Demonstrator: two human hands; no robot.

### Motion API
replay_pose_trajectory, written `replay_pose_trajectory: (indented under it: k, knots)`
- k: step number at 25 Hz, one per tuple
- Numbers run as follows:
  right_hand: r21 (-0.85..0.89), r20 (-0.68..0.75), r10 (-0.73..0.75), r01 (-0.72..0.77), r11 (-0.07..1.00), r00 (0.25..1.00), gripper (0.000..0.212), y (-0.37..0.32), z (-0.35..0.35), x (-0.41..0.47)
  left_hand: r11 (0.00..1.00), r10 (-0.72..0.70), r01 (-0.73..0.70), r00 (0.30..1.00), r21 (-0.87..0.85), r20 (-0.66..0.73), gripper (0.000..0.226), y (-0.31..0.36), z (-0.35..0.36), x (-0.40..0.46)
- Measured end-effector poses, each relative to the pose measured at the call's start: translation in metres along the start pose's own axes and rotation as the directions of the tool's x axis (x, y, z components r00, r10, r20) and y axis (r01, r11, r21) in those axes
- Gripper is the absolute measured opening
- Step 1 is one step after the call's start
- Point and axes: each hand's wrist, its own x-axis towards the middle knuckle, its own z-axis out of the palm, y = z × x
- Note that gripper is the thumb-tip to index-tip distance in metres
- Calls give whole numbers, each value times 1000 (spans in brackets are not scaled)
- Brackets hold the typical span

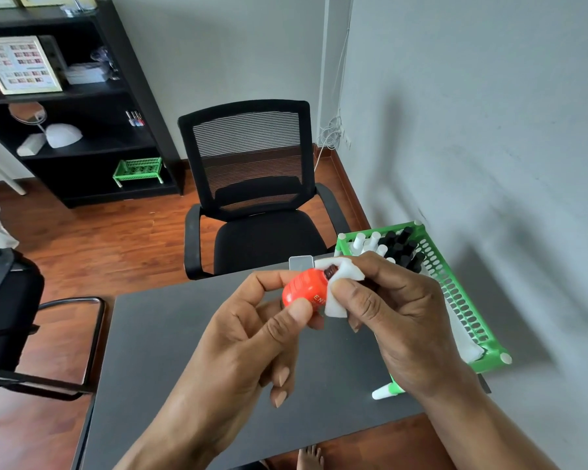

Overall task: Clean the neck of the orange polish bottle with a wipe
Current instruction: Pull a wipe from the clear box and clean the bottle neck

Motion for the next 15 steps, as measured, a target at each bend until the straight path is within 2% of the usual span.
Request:
replay_pose_trajectory:
  k: [3,6,11,15]
  knots:
    - [-4,13,14,-14,1000,1000,11,5,-2,0,1000,-2,1,1000,16,6,33,-2,-3,1]
    - [56,0,70,-70,996,998,25,7,-2,1,998,-43,46,997,-40,69,37,0,-3,5]
    - [141,23,156,-158,977,988,42,15,-5,1,954,-178,227,955,-196,238,36,5,-9,8]
    - [227,103,166,-186,956,981,44,20,-7,-1,844,-273,411,882,-345,384,44,7,-14,7]
